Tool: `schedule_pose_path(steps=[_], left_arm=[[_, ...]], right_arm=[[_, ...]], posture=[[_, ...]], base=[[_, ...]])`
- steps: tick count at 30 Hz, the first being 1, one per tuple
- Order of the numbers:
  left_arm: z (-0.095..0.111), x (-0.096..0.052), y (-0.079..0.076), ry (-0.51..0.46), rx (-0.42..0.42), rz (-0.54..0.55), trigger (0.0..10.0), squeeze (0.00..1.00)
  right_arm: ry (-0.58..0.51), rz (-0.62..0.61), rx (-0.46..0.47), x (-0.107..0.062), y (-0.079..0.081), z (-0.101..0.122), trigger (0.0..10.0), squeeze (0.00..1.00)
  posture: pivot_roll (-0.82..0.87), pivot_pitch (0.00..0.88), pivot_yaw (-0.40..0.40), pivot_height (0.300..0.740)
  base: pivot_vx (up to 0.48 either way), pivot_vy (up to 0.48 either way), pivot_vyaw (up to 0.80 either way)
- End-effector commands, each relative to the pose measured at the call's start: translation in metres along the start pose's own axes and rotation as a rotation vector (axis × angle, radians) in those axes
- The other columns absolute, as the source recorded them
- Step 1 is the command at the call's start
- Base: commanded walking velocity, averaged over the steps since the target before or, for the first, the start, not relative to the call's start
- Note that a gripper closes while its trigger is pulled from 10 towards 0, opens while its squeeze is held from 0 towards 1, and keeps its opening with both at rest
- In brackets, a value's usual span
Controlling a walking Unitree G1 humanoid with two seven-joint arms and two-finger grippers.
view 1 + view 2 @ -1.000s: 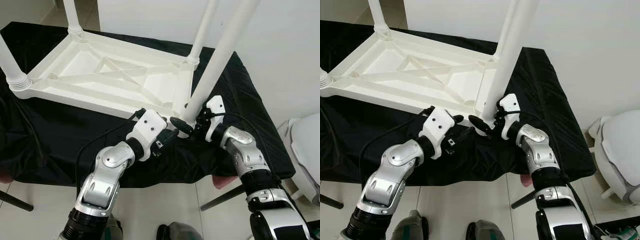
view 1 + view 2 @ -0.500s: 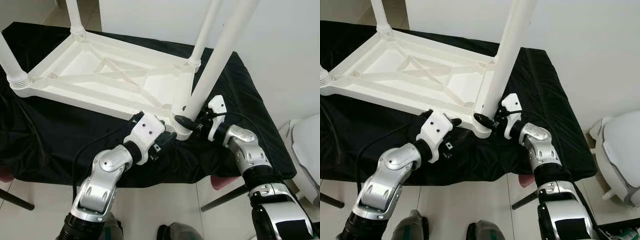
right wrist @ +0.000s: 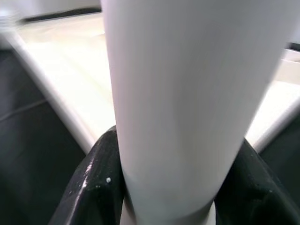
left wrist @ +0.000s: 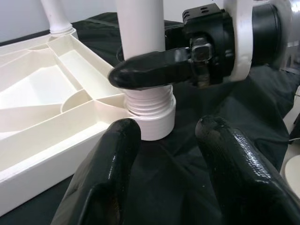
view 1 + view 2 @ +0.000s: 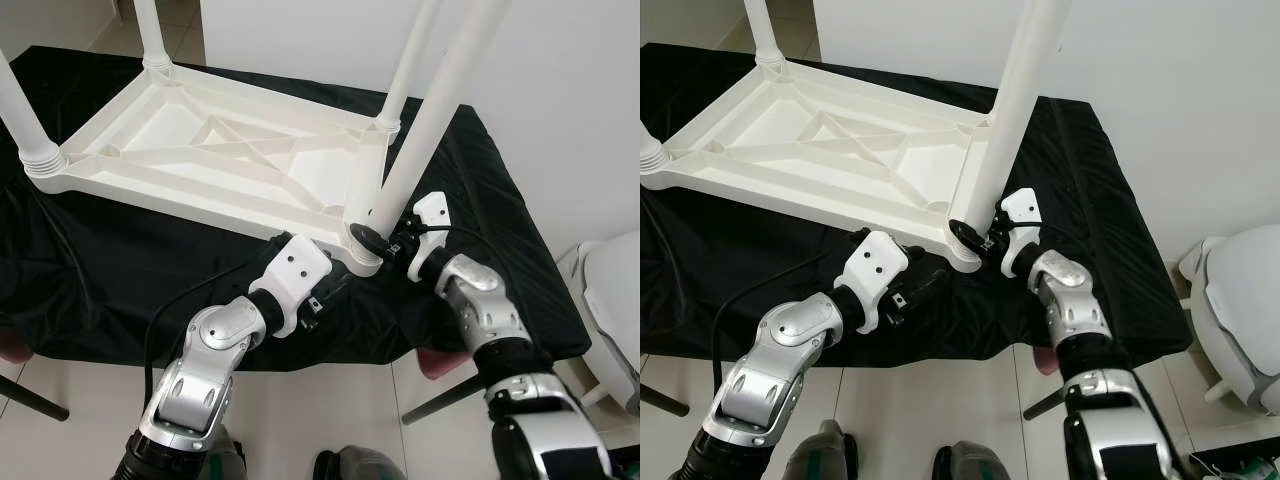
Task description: Building children table
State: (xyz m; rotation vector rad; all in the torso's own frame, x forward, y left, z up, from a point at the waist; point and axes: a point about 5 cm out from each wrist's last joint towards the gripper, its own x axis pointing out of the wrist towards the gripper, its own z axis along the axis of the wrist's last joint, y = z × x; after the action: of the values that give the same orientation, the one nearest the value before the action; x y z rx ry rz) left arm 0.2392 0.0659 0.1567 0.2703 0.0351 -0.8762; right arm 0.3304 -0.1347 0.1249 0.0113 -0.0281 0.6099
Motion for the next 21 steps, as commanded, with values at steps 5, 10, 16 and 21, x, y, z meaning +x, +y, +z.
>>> schedule_pose_path(steps=[5, 10, 16, 21], left_arm=[[0.002, 0.002, -0.003, -0.009, -0.013, 0.02, 10.0, 0.0], [0.002, 0.003, -0.004, -0.012, -0.014, 0.014, 10.0, 0.0], [0.002, 0.004, -0.004, -0.013, -0.015, 0.014, 10.0, 0.0], [0.002, 0.004, -0.004, -0.013, -0.019, 0.014, 10.0, 0.0]], right_arm=[[0.012, -0.256, 0.106, -0.003, 0.012, -0.004, 10.0, 0.0], [0.014, -0.445, 0.12, -0.005, 0.015, -0.006, 10.0, 0.0], [0.019, -0.61, 0.124, -0.009, 0.021, -0.005, 10.0, 0.0], [0.023, -0.606, 0.129, -0.01, 0.02, -0.003, 10.0, 0.34]], posture=[[-0.04, 0.022, -0.098, 0.74], [-0.03, 0.015, -0.101, 0.74], [-0.03, 0.005, -0.105, 0.74], [-0.03, 0.0, -0.108, 0.74]], base=[[0.0, 0.0, 0.0], [0.0, 0.0, 0.0], [0.0, 0.0, 0.0], [0.0, 0.0, 0.0]])
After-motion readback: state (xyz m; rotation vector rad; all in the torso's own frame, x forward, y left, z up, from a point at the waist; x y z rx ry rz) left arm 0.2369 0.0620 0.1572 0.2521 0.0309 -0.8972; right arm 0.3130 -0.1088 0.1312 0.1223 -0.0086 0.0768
